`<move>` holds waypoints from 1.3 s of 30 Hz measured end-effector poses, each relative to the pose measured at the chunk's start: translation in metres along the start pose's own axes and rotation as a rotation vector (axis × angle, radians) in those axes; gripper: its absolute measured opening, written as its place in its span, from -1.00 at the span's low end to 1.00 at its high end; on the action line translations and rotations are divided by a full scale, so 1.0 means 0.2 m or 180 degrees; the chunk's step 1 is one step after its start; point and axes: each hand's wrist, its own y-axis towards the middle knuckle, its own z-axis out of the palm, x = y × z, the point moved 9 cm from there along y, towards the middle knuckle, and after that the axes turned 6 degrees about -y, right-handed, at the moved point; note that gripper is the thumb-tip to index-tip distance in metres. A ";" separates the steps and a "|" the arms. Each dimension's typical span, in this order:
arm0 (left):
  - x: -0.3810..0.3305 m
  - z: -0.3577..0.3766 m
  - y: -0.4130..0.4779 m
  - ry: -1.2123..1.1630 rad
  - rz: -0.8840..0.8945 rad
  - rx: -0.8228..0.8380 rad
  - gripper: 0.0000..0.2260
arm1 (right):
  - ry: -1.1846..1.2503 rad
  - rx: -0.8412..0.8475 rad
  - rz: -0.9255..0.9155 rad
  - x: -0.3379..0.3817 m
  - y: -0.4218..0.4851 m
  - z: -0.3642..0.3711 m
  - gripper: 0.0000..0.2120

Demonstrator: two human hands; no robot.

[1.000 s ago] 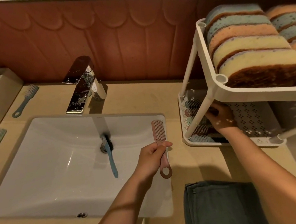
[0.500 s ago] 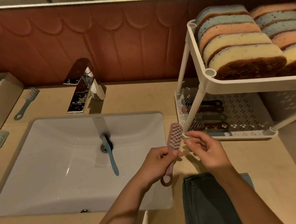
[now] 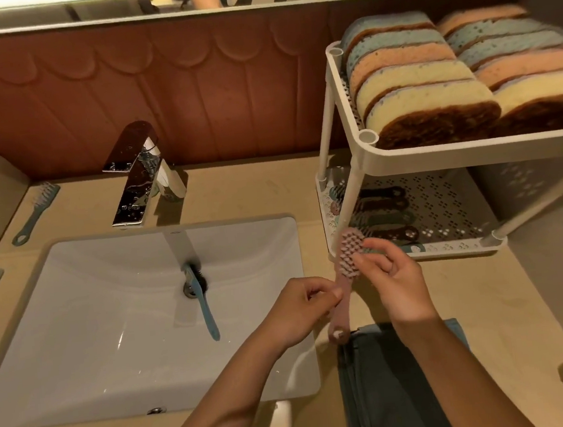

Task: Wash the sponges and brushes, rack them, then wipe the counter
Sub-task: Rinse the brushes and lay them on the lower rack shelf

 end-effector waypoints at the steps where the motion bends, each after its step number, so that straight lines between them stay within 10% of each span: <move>1: -0.01 -0.02 0.01 -0.0007 -0.0040 -0.0112 -0.83 | 0.0031 -0.0069 -0.0055 0.02 0.01 -0.04 -0.79; 8: -0.21 -0.07 0.16 0.0742 0.0310 -0.0716 -0.49 | -0.0708 -0.0598 -0.0390 0.15 0.09 -0.32 -0.73; 18: -0.43 -0.05 0.23 0.2321 0.1127 -0.1297 -0.76 | -0.2702 -0.0691 -0.0665 0.19 0.32 -0.48 -0.68; 39: -0.41 -0.05 0.24 0.2146 0.1319 -0.1263 -0.77 | -0.3543 0.0160 -0.0577 -0.06 0.49 -0.39 -0.79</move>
